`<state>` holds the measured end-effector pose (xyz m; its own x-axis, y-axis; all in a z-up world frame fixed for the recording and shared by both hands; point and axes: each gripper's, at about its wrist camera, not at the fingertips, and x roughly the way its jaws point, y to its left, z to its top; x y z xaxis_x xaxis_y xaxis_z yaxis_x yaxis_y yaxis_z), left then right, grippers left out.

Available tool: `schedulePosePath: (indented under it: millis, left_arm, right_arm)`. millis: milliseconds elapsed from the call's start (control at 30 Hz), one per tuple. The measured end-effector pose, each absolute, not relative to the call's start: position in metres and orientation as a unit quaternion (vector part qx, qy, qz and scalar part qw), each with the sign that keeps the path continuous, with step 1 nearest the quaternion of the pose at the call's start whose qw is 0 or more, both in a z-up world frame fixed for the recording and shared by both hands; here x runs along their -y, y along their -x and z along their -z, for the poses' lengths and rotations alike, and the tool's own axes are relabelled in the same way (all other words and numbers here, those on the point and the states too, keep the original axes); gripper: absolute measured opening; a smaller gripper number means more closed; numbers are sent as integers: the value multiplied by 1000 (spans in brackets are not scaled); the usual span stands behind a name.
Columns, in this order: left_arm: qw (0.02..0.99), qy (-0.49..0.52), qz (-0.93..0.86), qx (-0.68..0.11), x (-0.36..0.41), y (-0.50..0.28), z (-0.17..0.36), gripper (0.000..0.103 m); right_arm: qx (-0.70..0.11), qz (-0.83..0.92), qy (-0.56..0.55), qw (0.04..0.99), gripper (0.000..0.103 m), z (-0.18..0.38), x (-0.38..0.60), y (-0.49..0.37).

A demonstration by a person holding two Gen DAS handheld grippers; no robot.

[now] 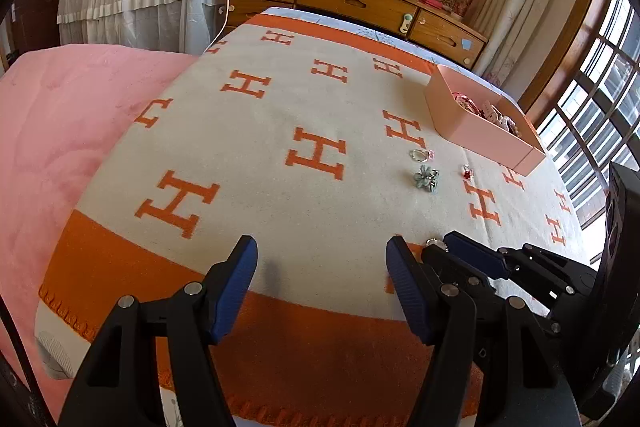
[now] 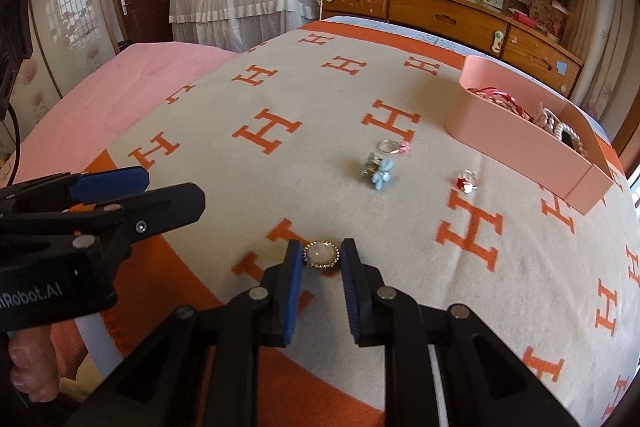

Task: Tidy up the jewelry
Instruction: 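Grasp the round pearl-centre brooch with the right tool while the left tool grasps the blue butterfly clip, then lower the round brooch and butterfly clip into the pink box and open both tools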

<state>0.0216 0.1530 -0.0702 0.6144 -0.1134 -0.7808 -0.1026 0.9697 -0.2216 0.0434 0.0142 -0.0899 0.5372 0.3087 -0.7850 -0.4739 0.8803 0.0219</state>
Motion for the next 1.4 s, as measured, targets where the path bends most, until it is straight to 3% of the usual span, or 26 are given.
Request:
schedulePosePath:
  millis: [433, 967, 1167, 1400]
  left_arm:
    - [889, 75, 55, -448, -89, -84, 74, 64]
    - [885, 41, 51, -460, -56, -113, 87, 14]
    - [887, 40, 53, -457, -53, -113, 78, 14]
    - [896, 31, 93, -432, -39, -134, 30, 14]
  right_arm:
    - [-441, -177, -28, 879, 19, 83, 67, -71]
    - [-429, -190, -84, 879, 19, 80, 98, -76]
    - [-421, -186, -101, 882, 19, 74, 110, -79]
    - [-391, -183, -131, 893, 19, 32, 136, -106]
